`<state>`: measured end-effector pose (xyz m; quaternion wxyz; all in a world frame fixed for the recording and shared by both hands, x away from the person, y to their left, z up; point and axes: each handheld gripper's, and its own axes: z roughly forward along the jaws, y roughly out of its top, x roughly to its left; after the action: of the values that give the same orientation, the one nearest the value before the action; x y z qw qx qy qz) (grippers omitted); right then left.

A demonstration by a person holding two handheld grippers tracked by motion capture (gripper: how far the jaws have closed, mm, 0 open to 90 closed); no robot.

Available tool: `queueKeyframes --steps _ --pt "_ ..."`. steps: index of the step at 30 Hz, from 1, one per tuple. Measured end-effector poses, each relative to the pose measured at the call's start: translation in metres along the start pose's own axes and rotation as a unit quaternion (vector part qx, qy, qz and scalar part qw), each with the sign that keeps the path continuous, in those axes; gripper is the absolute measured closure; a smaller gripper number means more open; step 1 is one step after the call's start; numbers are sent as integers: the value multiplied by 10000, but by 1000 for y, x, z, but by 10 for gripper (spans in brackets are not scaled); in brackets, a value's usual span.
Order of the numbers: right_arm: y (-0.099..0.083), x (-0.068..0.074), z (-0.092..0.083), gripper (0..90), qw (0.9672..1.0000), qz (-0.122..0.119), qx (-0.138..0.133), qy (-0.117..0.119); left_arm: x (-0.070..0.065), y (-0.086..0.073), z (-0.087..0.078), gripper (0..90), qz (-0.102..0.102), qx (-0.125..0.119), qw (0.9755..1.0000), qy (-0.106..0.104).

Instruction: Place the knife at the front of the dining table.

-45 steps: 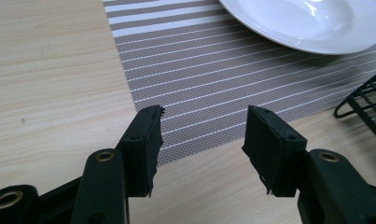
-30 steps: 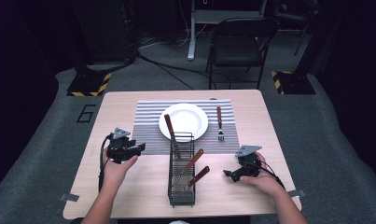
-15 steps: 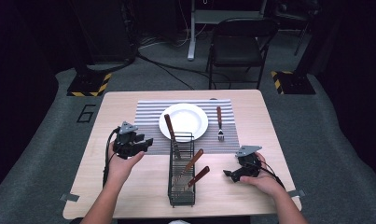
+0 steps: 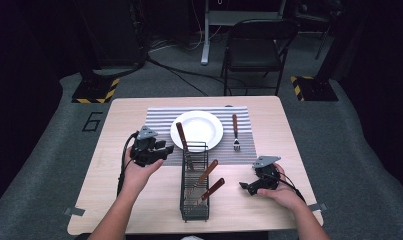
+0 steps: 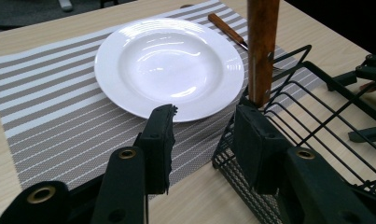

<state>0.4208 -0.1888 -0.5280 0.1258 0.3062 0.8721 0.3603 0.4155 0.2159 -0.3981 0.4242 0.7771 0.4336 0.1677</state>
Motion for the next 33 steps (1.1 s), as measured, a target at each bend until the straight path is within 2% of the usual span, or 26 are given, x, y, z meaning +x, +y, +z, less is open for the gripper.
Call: queueKeyframes --steps 12,23,33 --pt "0 0 0 0 10000 0 0 1 -12 8 5 587 131 -18 9998 -152" --pt "0 0 0 0 10000 0 0 2 -17 11 16 589 191 -34 9993 -313" --pt "0 0 0 0 10000 1 -1 2 -19 11 30 632 139 7 9991 -403"
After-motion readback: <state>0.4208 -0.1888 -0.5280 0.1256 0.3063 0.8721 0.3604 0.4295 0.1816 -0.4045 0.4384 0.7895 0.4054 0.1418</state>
